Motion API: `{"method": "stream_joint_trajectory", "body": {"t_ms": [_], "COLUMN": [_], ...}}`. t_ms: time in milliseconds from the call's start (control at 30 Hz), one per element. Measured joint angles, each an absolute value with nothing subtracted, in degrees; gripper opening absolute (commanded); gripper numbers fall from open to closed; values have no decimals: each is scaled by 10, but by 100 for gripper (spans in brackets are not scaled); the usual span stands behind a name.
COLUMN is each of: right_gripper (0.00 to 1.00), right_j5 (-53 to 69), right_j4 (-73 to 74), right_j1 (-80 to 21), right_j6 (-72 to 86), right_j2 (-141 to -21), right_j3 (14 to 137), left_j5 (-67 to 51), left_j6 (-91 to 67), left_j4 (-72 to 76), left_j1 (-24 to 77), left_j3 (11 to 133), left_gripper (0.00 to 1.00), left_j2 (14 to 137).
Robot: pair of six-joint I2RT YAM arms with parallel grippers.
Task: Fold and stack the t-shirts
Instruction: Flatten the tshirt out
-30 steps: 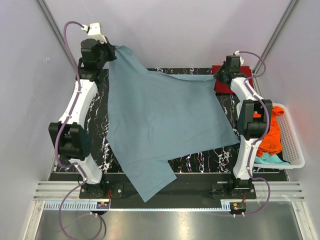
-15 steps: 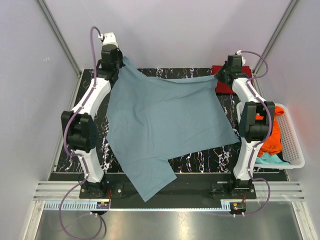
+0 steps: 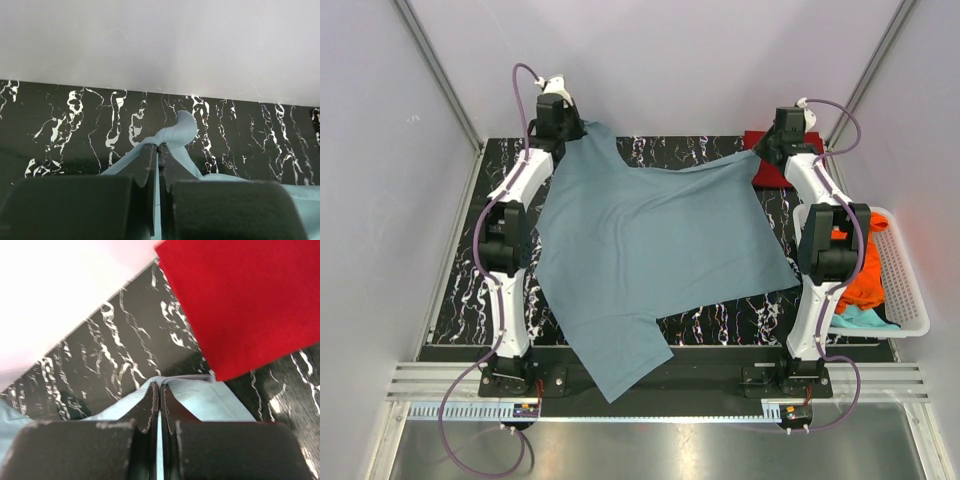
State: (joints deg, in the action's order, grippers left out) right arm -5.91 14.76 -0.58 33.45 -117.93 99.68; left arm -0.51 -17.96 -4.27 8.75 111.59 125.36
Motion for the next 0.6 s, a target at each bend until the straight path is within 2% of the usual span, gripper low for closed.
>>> {"method": "stream_joint_trajectory", "body": {"t_ms": [200, 600], "right_gripper": [0, 1], "right_j5": [-31, 10], "right_j4": [144, 149], "right_j1": [-6, -6], "right_j6": [332, 333], "right_j2": [-1213, -1285], "right_j3": [1060, 1089], "left_j5": [-20, -25], "left_j6": [-194, -186], "left_j4": [-39, -42], "left_j1": [50, 10], "left_j3": [1115, 1110], "left_gripper": [0, 0], "left_j2": [1254, 1253]}}
